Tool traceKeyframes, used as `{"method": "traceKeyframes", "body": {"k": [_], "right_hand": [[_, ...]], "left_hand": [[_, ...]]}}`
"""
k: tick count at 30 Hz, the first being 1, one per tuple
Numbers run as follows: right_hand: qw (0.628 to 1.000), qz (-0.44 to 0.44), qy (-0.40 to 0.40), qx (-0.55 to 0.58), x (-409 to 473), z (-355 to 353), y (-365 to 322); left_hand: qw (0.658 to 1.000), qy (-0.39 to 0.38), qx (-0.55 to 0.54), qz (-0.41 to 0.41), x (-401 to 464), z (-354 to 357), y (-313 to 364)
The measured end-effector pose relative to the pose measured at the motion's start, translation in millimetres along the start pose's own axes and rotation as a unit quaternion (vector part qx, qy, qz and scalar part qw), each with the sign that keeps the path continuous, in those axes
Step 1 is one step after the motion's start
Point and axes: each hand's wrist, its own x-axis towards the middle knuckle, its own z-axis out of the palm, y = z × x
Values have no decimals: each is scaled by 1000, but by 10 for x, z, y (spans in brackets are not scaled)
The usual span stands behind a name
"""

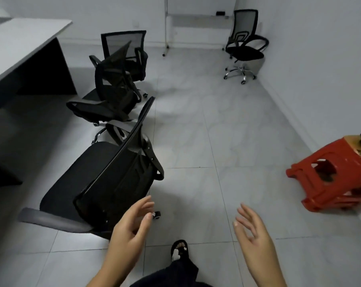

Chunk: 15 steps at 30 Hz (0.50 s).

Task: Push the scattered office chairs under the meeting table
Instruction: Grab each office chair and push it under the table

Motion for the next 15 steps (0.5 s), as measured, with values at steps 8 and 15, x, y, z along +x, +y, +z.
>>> {"method": "traceKeyframes", "body": {"k": [8, 15], "right_hand": [[993, -56, -99, -29, 1463, 225, -516], [950, -102, -288, -57, 2519, 918, -807]], "left_hand": [[997, 79, 11, 6, 970, 168, 167], [960, 269, 56, -55, 1188, 185, 235]]}}
